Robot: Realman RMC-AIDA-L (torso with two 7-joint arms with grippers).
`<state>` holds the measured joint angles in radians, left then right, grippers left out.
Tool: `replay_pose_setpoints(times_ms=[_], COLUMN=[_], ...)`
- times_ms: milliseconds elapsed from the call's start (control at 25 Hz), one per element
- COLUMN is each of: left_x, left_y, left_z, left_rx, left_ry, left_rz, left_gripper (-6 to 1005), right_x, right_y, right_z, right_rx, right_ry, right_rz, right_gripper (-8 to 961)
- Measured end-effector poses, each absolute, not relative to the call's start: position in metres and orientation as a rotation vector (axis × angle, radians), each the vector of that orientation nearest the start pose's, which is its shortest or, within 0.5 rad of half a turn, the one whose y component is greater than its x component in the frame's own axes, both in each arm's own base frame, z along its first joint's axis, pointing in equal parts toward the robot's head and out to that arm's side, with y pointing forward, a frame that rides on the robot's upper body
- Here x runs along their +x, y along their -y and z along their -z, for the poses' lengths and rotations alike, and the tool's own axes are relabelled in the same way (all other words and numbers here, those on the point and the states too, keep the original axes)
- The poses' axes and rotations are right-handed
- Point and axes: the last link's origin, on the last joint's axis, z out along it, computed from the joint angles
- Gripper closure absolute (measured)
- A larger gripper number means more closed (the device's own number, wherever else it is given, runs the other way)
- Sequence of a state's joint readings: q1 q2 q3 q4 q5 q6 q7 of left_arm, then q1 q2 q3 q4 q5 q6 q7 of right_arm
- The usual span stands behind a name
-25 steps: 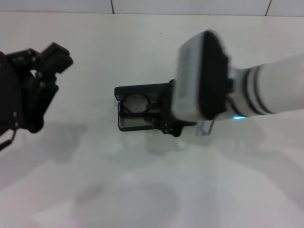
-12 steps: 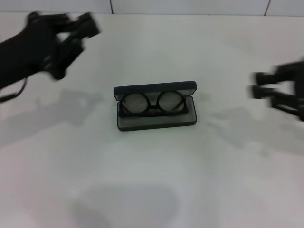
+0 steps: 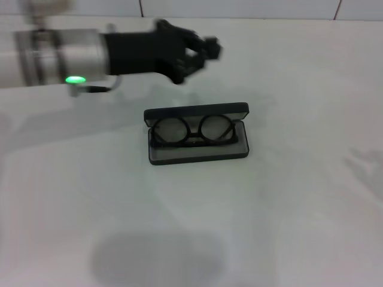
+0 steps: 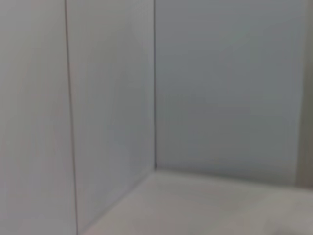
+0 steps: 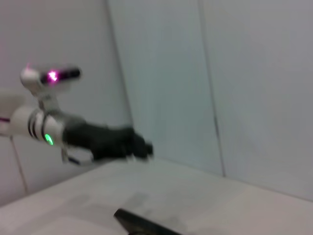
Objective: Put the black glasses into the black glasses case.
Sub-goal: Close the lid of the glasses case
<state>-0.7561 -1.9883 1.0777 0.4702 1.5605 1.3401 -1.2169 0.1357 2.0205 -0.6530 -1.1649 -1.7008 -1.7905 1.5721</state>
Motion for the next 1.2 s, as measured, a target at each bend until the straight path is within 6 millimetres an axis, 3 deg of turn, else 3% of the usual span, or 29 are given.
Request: replay_pose_setpoints(times_ms=[120, 280, 880, 1200], left_x=[-0.176, -0.177, -0.182, -0.193], left_y=[-0.400, -0.399, -0.398, -0.392], left_z=[0.040, 0.054, 0.050, 0.048], left_rx=[-2.780, -2.811, -2.827, -2.849], left_ry=[0.239, 0.244, 0.303, 0.341], left_rz=[0.630, 0.527, 0.496, 0.466], left_gripper=[912, 873, 764, 759], right_x=[0.305, 0.310, 0.310, 0.311], right_y=[-0.242, -0.240, -0.247, -0.249], right_z=[-0.130, -0.131, -0.123, -0.117], right_rx=[-2.421, -2.405, -2.425, -2.431], right_ry=[-0.595, -0.601, -0.618, -0.626], right_rz=[-0.787, -0.798, -0.807, -0.822], right_gripper=[734, 732, 725, 721])
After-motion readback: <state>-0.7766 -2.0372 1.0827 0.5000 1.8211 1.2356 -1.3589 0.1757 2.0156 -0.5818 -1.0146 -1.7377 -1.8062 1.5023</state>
